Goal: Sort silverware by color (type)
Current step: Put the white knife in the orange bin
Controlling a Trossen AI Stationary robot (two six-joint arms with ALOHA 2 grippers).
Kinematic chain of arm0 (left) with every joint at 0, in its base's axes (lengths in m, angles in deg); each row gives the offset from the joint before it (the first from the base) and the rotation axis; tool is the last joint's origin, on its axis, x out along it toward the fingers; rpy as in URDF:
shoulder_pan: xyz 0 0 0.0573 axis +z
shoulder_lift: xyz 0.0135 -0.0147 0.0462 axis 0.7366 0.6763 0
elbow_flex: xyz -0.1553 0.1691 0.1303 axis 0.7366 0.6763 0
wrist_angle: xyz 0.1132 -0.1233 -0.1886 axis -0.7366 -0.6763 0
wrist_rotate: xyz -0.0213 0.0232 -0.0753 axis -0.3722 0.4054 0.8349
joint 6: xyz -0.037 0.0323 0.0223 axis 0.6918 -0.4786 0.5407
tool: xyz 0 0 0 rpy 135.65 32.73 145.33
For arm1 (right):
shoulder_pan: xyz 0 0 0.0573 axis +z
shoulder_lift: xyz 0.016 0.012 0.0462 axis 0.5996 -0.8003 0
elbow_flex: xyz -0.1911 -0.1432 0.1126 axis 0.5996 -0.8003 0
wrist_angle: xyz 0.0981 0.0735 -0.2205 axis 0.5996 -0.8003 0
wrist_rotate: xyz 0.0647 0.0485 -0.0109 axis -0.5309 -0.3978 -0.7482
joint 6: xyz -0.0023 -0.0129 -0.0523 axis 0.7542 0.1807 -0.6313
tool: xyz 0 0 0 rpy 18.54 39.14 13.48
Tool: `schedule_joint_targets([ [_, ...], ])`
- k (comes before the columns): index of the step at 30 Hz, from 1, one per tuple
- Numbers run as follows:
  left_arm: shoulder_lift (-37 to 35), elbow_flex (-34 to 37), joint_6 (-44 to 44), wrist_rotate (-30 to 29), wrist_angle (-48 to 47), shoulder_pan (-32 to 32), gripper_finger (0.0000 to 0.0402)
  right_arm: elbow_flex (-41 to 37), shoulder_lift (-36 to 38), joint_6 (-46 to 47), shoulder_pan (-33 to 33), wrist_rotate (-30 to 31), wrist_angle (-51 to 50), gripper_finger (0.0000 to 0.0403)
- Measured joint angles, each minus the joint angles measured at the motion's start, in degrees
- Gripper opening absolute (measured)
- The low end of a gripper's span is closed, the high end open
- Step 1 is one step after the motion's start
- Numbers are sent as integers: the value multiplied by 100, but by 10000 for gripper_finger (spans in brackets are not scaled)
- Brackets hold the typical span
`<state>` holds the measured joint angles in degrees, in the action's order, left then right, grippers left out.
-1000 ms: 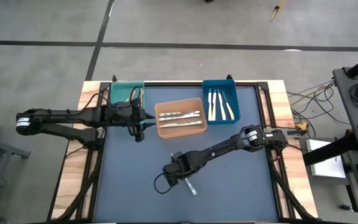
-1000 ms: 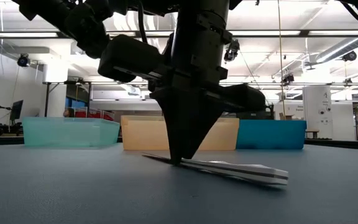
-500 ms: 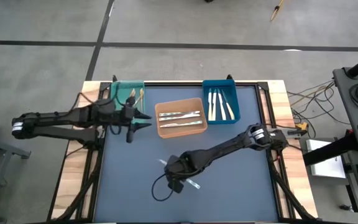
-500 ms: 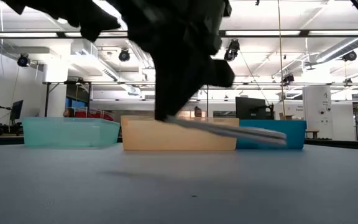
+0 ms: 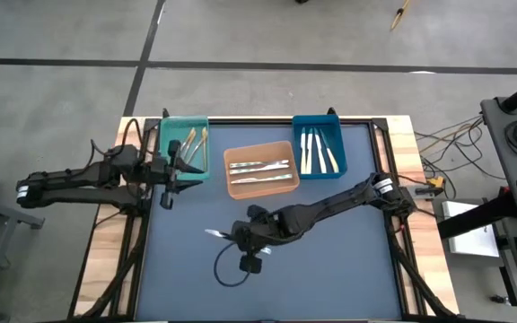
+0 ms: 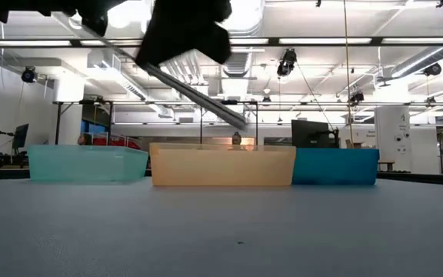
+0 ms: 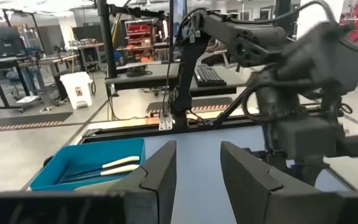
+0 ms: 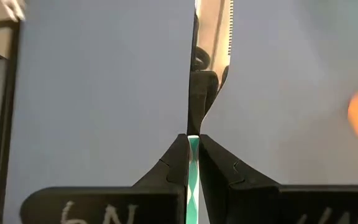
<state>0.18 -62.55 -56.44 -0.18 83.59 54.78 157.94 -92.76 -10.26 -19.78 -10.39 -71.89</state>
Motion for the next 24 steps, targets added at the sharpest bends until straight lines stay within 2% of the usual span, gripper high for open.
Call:
schedule_joint_targets([
  [5,-52,95,7,202,107,-2,107,-208,223,-1108,-147,7,988,12],
  [10,-39,228,7,408,298,-4,107,-935,567,-2291,-348,-178,2877,12],
  [15,-11,253,-33,408,300,-4,107,-1931,942,-2949,-626,-1116,4652,12],
  [20,97,253,-87,432,347,-4,107,-2940,1196,-3021,-1062,-2140,6330,12],
  [24,294,253,-65,785,468,-4,107,-3419,1196,-3013,-1382,-3050,7612,12],
])
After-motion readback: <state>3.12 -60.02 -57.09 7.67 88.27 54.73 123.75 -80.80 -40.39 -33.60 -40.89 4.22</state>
